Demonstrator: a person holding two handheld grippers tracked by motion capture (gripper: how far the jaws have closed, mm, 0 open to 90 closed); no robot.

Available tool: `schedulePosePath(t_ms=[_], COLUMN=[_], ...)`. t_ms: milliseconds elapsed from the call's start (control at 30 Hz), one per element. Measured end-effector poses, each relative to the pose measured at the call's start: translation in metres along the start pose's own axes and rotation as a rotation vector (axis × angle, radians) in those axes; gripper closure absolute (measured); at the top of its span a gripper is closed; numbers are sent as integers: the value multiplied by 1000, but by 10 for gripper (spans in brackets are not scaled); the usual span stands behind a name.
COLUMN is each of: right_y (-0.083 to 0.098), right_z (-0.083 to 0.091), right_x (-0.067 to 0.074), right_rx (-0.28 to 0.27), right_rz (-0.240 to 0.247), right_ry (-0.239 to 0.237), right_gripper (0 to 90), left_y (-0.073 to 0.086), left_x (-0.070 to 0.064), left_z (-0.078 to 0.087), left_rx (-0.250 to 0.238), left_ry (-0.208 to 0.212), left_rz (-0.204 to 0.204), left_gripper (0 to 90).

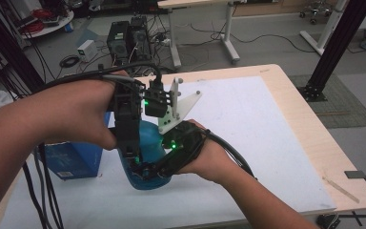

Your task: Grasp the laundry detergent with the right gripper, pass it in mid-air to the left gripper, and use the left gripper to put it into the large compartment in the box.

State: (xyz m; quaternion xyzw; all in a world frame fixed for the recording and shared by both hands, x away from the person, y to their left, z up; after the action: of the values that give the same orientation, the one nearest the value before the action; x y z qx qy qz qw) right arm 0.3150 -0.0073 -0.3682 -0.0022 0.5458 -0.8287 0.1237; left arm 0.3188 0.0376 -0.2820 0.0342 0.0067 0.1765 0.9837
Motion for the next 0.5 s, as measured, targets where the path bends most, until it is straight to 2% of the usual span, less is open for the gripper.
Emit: schedulePosePath(t_ms=[167, 500], right_y=[-1, -1], right_z=[-1, -3], right_x=[0, -1], right_rx=[-4, -2], right_rz=[0, -3], right_ry=[-1, -2], right_gripper=[460, 461], left_y=[0, 1], left_x=[1, 1], left_z=[0, -2], left_rx=[-11, -17], left_ry=[3, 1], left_rz=[15, 18], left_gripper=[196, 272])
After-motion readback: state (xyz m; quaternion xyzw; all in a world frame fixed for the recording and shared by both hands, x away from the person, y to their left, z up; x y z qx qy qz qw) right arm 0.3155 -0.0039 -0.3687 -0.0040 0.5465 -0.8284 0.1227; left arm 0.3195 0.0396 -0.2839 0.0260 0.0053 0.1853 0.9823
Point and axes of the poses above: each handheld gripper's, and its own axes: z roughly backward along the jaws, y roughly out of its underside, x roughly to its left, the point moved 7 cm from there along -z, roughly forward along the jaws, and after that the axes turned 15 degrees about z, right-handed, at the moved point
